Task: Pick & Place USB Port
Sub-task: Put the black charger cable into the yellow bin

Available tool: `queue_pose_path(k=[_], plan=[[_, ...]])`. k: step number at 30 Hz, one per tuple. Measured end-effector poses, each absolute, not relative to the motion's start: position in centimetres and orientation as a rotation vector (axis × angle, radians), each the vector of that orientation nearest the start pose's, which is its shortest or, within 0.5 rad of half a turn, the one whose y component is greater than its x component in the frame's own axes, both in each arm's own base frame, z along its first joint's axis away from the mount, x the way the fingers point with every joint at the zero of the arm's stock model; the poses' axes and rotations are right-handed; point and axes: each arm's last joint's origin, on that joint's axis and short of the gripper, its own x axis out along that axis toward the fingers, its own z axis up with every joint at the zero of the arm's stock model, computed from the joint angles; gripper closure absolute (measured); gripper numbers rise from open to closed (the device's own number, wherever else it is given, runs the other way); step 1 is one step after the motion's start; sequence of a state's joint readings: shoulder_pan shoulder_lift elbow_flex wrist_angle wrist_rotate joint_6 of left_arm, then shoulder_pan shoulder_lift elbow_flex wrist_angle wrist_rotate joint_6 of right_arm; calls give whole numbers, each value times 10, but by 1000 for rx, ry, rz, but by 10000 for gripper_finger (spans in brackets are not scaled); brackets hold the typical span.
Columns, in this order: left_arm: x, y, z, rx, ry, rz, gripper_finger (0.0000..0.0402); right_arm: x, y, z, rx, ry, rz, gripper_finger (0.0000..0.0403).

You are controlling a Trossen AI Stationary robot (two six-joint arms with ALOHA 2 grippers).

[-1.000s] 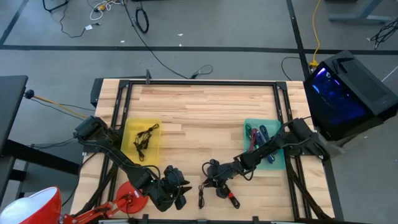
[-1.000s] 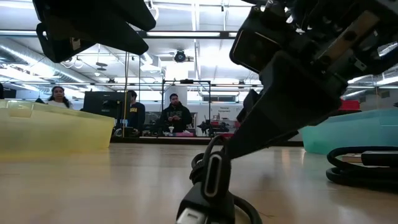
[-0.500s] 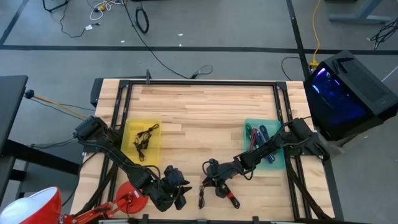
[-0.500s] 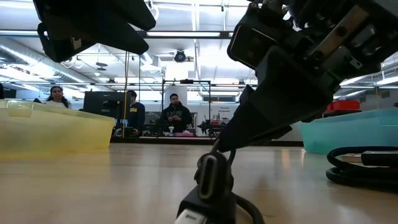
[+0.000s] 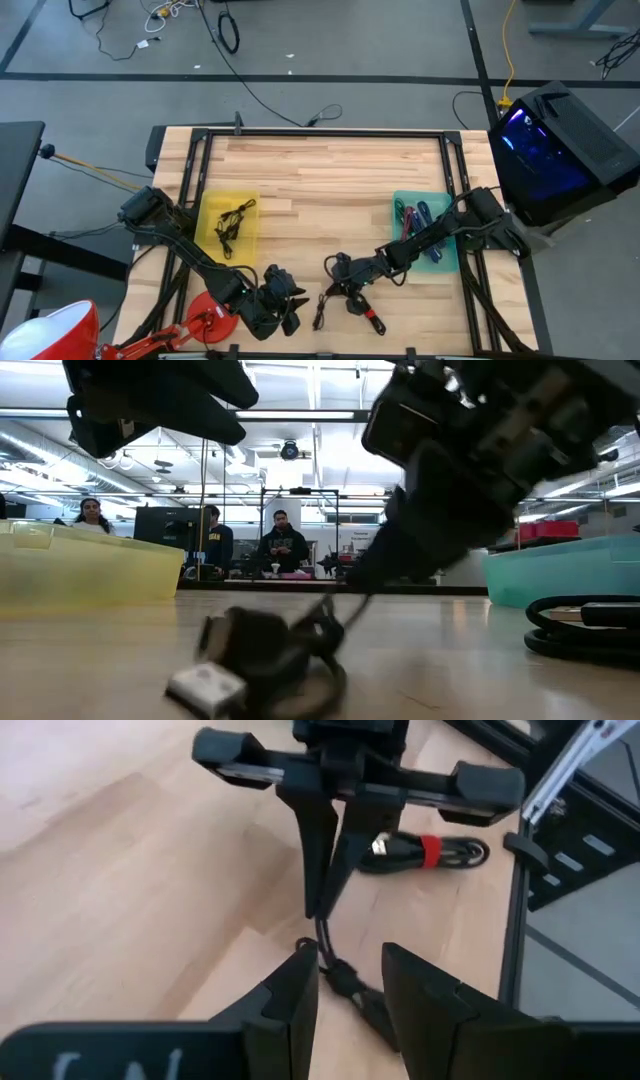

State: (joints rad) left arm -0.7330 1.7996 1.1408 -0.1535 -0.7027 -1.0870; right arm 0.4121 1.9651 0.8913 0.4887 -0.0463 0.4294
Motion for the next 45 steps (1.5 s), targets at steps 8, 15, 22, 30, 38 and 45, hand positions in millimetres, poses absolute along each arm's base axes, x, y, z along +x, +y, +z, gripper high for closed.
queue_pose_path(k=[8,15,22,30,38,45], plan=[[291,-231,194,-490,459,364,284,335,135,161,238,560,314,402],[298,-226,198,-502,427,364,284,318,125,216,158,423,232,402],[315,-224,210,-503,359,246,284,313,124,221,140,428,192,403],[330,-204,210,-529,383,255,284,314,123,222,136,415,178,403],[326,-196,202,-504,412,361,284,312,123,225,115,413,201,403],[326,-194,202,-504,368,427,284,306,121,236,119,392,197,403]])
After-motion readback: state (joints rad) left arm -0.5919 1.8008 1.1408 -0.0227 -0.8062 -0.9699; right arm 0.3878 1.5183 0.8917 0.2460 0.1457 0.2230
